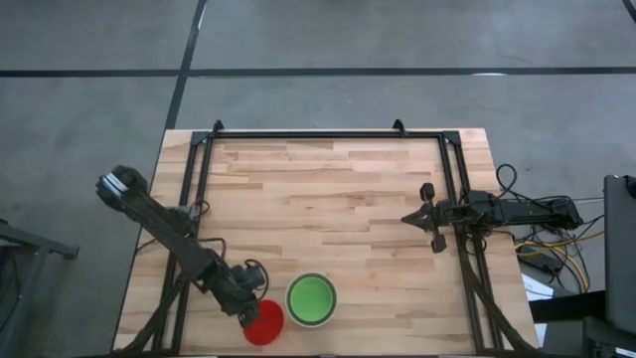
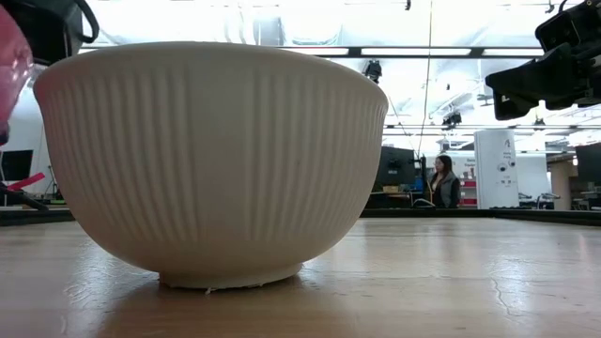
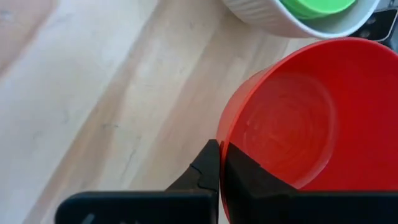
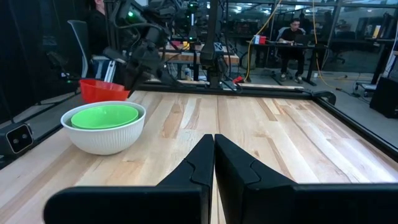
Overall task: Nest bowls inside each other
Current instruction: Stack the red bowl on top of the green bowl
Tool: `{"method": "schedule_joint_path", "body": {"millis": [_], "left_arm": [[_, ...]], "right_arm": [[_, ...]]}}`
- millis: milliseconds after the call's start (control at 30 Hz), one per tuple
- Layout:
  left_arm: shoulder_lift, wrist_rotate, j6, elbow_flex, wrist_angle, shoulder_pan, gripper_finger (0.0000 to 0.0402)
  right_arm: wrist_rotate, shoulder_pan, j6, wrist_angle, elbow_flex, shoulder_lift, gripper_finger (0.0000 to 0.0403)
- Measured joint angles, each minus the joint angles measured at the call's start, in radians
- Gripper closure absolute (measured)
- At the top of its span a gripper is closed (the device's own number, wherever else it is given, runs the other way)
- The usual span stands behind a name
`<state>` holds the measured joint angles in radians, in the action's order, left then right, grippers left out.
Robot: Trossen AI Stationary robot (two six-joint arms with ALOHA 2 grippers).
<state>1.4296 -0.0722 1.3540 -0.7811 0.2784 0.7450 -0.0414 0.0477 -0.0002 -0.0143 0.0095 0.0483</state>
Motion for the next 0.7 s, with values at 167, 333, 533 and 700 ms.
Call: {"method": "schedule_joint_path", "body": {"millis": [167, 333, 533, 700], "left_arm": [[-0.047, -0.042, -0.03, -0.003, 0.052, -0.006, 0.0395], [-0.078, -0.097, -0.073, -0.026, 0.107, -0.011, 0.0395], [-0.085, -0.127, -0.129, -0.073, 0.175, -0.046, 0.0395], [-0.085, -0.128, -0.191, -0.107, 0.204, -0.089, 0.0395]], "right_arm": [[0.0, 0.0, 0.0, 0.0, 0.0, 0.0, 0.0394], [0.0, 0.0, 0.0, 0.0, 0.0, 0.0, 0.0394], [0.0, 0.0, 0.0, 0.0, 0.0, 0.0, 0.0394], [0.0, 0.0, 0.0, 0.0, 0.0, 0.0, 0.0394]]}}
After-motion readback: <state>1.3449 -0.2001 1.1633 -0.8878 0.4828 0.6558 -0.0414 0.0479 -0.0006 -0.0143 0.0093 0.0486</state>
